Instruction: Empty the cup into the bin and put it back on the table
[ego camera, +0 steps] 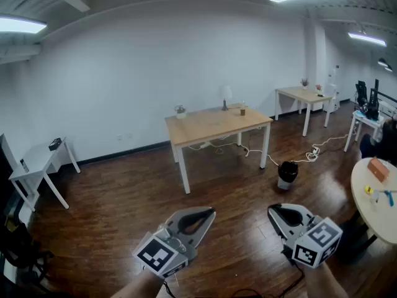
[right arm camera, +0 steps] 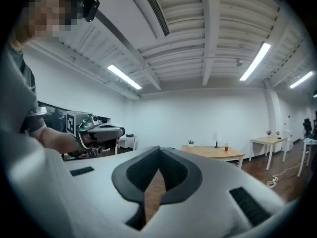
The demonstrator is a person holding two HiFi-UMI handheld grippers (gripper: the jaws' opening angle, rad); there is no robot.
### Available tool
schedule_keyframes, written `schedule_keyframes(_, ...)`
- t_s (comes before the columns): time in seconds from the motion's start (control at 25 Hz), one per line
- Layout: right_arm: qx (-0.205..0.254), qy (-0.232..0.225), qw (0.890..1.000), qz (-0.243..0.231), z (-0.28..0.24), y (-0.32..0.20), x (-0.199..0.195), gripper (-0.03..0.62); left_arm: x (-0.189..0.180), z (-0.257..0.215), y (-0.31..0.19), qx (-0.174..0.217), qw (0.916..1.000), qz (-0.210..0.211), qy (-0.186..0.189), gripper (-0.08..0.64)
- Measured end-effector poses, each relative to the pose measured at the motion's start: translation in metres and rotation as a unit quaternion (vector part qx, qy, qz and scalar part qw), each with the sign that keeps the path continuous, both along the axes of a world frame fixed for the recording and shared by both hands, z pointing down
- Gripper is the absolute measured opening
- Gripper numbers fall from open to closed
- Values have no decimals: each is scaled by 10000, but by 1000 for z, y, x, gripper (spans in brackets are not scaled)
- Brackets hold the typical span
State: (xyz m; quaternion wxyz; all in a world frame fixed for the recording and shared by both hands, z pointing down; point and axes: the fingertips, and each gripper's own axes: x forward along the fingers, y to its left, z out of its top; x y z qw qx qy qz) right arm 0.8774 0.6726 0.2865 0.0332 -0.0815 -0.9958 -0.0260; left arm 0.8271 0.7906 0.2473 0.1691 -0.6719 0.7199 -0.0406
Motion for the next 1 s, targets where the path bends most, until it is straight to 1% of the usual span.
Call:
schedule_keyframes(0.12,-13,18,10000,-29,3,-11,-8,-2,-6,0,-10,97,9999,-28,-7,-9)
schedule_keyframes(0.28,-94,56,9999,-67,11,-14,-21,-2,-17,6,-15,59,10000,23,-13,-9)
schedule_keyframes(0.4,-108,78,9999,-11,15,-23,-37,-2,-34,5,-21,268,9996,71,31,-9)
schedule_keyframes(0.56,-137,84,9999,55,18,-33,-61,-2,-61,4,-32,321,9994,74,79,-9)
schedule_keyframes(0.72,-135,79,9998,149,13,-42,-95,-2,-95,5,-40,83,9998,165,23,-9)
schedule_keyframes(0.88,-142,80,9995,279,12,-55,-125,-2,-131,5,-46,69,9998,168,13,-9)
schedule_keyframes(1.0,-135,103,9992,358,13,-62,-147,-2,-155,5,-51,42,9997,251,39,-9)
